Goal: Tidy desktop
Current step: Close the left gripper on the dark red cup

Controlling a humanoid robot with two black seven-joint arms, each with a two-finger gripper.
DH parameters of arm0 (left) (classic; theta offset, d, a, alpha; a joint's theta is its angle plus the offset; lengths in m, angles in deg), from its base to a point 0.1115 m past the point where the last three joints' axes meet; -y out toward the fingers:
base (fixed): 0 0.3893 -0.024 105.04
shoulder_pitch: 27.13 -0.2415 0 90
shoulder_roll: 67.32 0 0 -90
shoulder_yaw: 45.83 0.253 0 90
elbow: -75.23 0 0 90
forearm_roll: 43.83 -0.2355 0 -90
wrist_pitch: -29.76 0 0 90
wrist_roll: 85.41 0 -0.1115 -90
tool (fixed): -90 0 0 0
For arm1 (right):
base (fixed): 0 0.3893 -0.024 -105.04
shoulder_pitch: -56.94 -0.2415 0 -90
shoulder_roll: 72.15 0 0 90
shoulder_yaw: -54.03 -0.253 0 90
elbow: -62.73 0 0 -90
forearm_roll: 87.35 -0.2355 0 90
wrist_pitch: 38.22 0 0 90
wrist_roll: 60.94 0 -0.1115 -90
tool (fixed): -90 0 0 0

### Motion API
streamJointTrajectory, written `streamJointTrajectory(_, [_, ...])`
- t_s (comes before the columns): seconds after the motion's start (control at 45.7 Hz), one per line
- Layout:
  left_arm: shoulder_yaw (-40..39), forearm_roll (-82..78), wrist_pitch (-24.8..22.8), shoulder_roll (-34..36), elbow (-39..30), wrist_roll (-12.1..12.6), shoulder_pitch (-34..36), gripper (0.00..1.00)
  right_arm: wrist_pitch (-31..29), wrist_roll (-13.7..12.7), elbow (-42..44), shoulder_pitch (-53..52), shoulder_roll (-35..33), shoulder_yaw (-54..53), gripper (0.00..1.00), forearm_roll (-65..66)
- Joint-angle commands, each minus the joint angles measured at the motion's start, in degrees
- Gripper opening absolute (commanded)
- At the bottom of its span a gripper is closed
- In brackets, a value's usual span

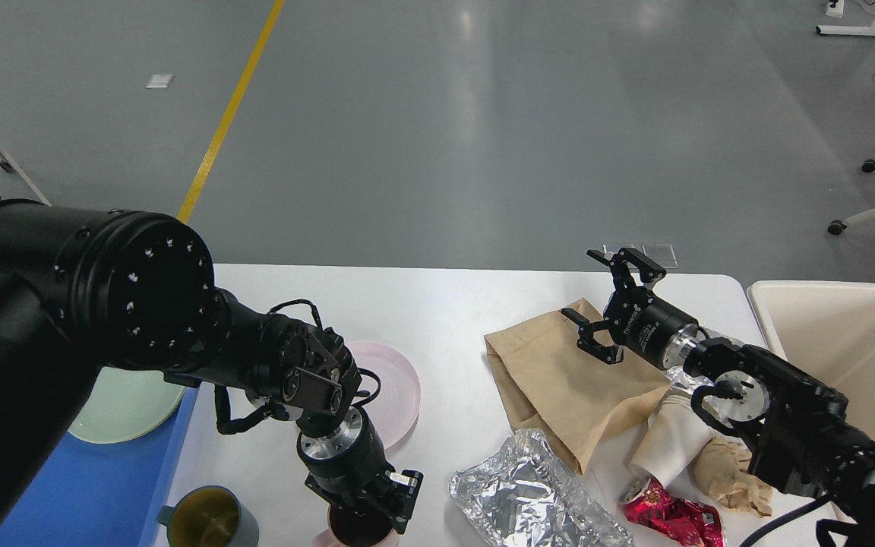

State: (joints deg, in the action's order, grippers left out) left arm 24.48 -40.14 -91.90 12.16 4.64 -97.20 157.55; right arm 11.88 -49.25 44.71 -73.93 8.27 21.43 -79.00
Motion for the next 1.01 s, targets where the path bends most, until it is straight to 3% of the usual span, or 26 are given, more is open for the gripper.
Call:
streamJointTrajectory(0.0, [0.09, 0.00, -2.09, 0.50, 0.01, -0.08, 0.24, 0.22, 0.00, 0.00, 0.00, 0.00, 0.00, -0.01, 1.00, 0.00])
streamJointTrajectory(0.284, [0.79, 0.00, -6.31, 1.02, 0.01, -0.08, 1.12, 0.00, 0.00, 0.00, 0.00, 0.00, 0.00, 0.08, 1.00, 0.00])
streamJointTrajectory(0.985, [0.44, 0.09, -8.07, 1.46, 0.18, -0.25, 2.26, 0.00, 0.00, 0.00, 0.00, 0.00, 0.00, 0.08, 1.00, 0.00])
